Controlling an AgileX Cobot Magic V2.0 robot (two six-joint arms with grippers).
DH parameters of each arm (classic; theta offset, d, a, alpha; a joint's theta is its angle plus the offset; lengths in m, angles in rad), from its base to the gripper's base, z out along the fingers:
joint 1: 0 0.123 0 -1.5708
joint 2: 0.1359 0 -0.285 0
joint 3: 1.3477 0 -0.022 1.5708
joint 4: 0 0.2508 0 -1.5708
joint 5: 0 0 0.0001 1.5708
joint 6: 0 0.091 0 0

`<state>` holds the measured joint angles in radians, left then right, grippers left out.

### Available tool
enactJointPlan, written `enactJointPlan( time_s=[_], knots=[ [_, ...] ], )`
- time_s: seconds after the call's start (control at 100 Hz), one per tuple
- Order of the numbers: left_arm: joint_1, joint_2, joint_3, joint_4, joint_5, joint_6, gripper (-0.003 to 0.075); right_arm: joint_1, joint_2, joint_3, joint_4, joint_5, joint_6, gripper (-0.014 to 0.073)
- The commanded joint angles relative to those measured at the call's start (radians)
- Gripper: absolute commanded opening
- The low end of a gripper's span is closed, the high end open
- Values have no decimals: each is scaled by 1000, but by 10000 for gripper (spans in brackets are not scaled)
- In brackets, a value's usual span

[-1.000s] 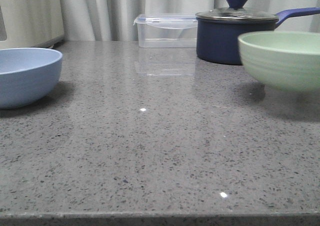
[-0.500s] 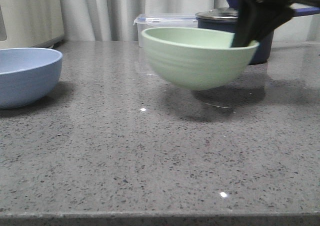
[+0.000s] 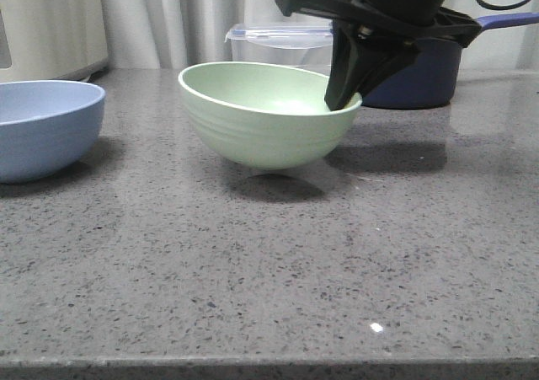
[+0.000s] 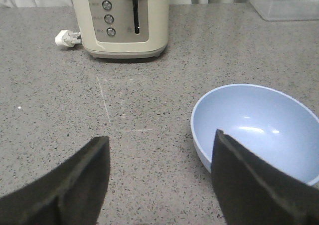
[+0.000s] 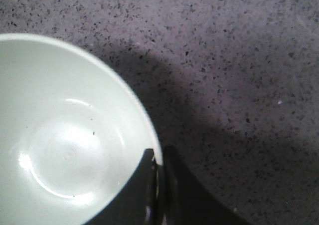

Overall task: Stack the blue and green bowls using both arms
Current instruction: 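Grip the green bowl rim and carry it toward the table center, then set the green bowl down and open the right gripper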

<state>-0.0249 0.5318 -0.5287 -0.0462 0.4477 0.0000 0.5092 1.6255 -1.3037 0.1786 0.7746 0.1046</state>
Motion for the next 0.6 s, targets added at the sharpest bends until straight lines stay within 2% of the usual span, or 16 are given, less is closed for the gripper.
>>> enactJointPlan(
  time_s=[0.0,0.14,0.59],
  knots=[
    [0,8,-34,-1,-75,0,438,0,-39,-38,10,-47,-11,71],
    [0,8,-34,-1,-75,0,438,0,-39,-38,10,-47,-11,179],
    [0,8,-34,-1,-75,0,438,-1,-107,-37,2,-13,-11,183]
  ],
)
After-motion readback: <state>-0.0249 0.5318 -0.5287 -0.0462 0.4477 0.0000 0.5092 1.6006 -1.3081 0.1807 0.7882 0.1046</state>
